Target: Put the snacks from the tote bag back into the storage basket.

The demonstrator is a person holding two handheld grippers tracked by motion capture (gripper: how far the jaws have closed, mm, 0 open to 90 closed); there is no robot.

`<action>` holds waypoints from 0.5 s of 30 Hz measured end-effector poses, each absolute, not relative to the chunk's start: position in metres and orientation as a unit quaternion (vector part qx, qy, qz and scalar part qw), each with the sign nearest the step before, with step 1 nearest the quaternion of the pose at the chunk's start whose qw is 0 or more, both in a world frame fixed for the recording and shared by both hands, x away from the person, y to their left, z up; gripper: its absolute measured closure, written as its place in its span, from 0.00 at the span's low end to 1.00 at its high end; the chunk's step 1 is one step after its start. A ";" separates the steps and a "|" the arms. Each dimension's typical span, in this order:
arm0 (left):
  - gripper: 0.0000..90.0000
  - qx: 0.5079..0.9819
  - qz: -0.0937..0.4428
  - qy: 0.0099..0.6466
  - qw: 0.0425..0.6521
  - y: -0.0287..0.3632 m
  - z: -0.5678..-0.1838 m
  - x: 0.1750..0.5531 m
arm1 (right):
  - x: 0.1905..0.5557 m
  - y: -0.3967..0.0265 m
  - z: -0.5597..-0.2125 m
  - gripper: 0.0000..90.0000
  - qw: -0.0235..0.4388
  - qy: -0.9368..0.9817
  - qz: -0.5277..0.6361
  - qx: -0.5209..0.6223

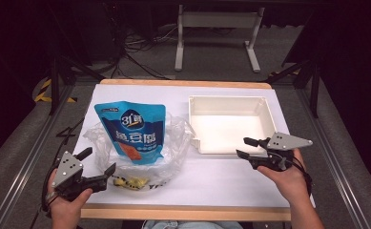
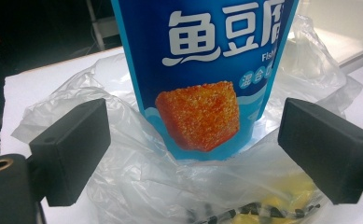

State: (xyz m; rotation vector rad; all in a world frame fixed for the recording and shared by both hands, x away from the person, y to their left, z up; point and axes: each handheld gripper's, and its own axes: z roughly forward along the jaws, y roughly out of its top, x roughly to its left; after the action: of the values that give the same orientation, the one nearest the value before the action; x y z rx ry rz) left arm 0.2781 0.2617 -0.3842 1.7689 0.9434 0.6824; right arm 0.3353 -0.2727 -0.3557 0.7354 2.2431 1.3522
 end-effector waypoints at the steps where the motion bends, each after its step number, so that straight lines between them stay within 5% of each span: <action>1: 0.11 0.729 0.282 0.388 0.488 0.261 -0.384 0.278 | 0.336 -0.272 -0.354 0.52 0.211 0.807 0.485 0.263; 15: 0.11 0.728 0.281 0.389 0.490 0.262 -0.385 0.279 | 0.345 -0.249 -0.332 0.44 0.199 0.818 0.479 0.250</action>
State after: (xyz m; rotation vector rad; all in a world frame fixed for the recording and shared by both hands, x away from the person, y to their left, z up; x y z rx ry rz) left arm 0.2785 0.2622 -0.3847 1.7689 0.9437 0.6814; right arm 0.3452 -0.2487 -0.3317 0.6999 2.2866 1.3384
